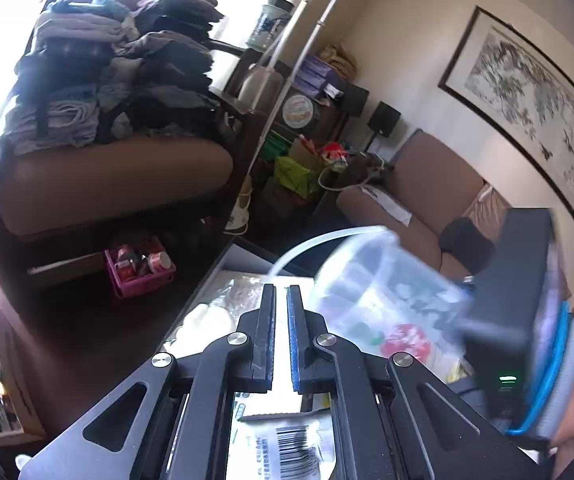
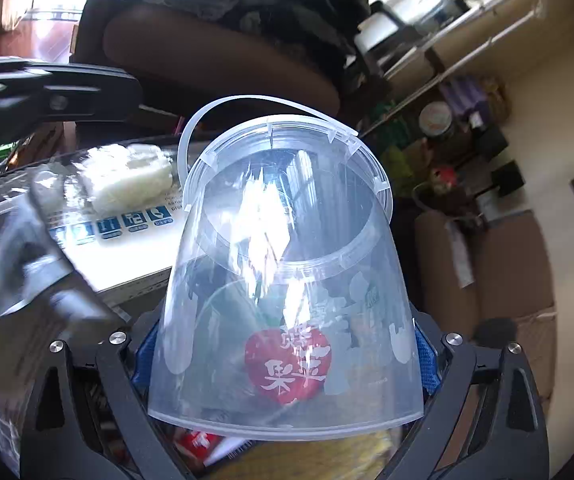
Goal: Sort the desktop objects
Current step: 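Carry the clear cup with both grippers over the black bin, then lower the cup into the black bin and open both grippers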
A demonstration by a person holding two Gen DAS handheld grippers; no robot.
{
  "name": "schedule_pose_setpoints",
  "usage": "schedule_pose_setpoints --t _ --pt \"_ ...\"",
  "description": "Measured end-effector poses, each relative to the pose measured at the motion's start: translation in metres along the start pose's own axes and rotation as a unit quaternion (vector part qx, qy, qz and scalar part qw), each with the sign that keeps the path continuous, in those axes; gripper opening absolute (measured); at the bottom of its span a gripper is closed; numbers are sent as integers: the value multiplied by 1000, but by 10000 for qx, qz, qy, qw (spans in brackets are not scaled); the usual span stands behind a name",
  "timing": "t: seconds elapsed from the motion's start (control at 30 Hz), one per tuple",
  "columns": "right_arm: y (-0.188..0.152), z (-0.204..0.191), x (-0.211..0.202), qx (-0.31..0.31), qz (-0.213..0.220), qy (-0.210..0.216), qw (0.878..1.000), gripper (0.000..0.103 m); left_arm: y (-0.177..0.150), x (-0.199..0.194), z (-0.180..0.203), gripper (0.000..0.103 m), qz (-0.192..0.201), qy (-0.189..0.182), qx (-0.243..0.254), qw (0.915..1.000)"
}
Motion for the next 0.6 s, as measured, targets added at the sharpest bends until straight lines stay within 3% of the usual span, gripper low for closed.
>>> schedule_pose_setpoints --t 0.17,0.27,0.53,0.6 --pt "-17 -4 27 513 304 261 9979 95 -22 25 11 3 -587 158 323 9976" --pt "-29 -12 34 405 340 291 9982 101 -34 33 17 3 -813 320 550 9947" --pt "-71 -8 13 298 516 637 9962 101 -43 32 18 3 -988 469 727 9913" --pt "-84 -6 2 108 507 527 9973 102 -44 33 19 5 -1040 505 763 9904"
Point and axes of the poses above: each gripper's, at about its wrist camera, not at the fingertips, and x roughly the way its jaws point, z to its right, y to its top, the point moved 4 cm from there along x, roughly the way its jaws point, and after that the axes turned 8 degrees about z, right-handed, at the moved point
